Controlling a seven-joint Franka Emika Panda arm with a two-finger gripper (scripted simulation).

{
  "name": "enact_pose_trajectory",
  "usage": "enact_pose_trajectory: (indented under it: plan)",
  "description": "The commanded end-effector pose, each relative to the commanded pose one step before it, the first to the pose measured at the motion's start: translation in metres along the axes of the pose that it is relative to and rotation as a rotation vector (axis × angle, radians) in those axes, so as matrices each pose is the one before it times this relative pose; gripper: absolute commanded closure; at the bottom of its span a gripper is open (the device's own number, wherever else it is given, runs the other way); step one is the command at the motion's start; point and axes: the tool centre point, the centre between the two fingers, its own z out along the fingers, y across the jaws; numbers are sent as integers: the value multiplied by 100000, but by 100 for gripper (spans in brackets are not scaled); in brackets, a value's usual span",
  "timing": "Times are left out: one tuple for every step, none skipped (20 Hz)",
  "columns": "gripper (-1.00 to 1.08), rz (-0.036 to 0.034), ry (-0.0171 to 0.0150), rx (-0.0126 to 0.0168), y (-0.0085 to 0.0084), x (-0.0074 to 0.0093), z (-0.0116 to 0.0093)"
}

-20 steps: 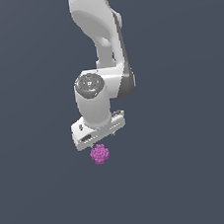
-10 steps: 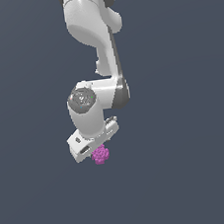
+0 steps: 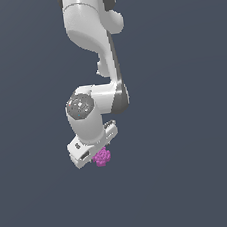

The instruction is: Pick up the object and move it to a goal position.

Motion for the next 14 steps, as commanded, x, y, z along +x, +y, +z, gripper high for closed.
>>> enact_pose_trajectory:
  plan:
    - [-92,-29,21,-18,-2,14,27]
    - [-92,0,0,0,4,-6,129]
    - [-92,0,0,0,7,-10,214]
    - [-92,-48,8,0,-14,9,295]
    - [-92,0,0,0,11,-20,383]
    - [-92,-68,11,0,-21,7,460]
    - [-92,-68,11,0,-21,1,541]
    - [-92,-68,11,1,-21,-6,619]
    - [-92,-48,8,0,-12,-17,626]
    - [-92,-48,8,1,-13,-10,534]
    - [-92,0,0,0,11,-26,446]
    - [-92,-68,12,1,-20,18,349]
    - [-92,0,0,0,16,-5,262]
    - [-92,0,0,0,20,6,171]
